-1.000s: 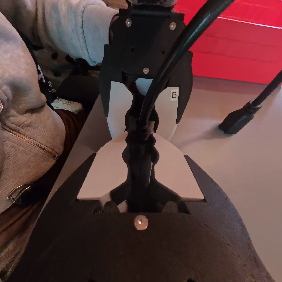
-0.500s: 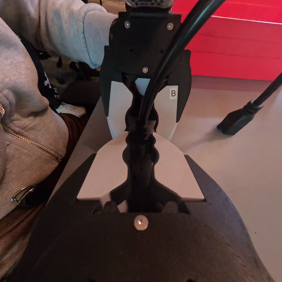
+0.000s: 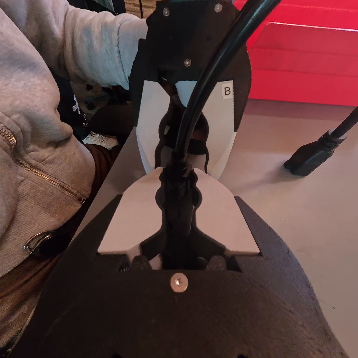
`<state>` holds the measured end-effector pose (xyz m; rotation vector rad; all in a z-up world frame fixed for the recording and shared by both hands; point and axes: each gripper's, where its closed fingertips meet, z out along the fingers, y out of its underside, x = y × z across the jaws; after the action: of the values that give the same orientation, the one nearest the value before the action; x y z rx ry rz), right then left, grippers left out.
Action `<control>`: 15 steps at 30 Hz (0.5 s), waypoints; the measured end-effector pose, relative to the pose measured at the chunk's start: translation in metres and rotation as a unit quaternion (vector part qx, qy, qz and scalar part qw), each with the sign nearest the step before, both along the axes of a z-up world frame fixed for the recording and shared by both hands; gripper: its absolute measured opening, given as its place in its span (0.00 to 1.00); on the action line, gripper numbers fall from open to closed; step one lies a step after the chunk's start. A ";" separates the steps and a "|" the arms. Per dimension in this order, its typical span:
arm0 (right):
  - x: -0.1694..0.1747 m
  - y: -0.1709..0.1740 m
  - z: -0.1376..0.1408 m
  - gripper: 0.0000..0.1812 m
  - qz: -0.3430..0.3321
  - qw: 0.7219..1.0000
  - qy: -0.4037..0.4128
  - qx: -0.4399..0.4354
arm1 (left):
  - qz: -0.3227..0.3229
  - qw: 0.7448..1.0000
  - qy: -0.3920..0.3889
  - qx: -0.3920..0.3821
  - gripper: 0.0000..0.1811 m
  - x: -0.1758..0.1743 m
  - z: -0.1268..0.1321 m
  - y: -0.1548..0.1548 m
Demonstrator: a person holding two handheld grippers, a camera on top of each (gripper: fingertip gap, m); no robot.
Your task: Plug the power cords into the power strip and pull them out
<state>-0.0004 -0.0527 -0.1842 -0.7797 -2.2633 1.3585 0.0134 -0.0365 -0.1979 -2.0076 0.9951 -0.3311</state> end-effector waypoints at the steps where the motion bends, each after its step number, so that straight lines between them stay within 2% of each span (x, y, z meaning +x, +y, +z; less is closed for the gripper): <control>1: 0.000 0.000 0.000 0.14 0.000 1.000 0.000 0.000 | 0.002 1.000 -0.004 -0.001 0.27 0.000 0.000 0.000; 9: 0.000 0.003 0.000 0.14 -0.007 1.000 -0.002 0.002 | 0.003 1.000 0.025 -0.019 0.24 -0.002 -0.010 -0.002; 15: -0.002 0.007 -0.002 0.14 -0.040 0.998 -0.007 0.047 | 0.017 0.998 0.017 -0.049 0.22 -0.004 -0.013 0.000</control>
<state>-0.0023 -0.0453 -0.1859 -0.8393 -2.2628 1.2066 0.0098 -0.0362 -0.2104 -2.1230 0.9819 -0.3330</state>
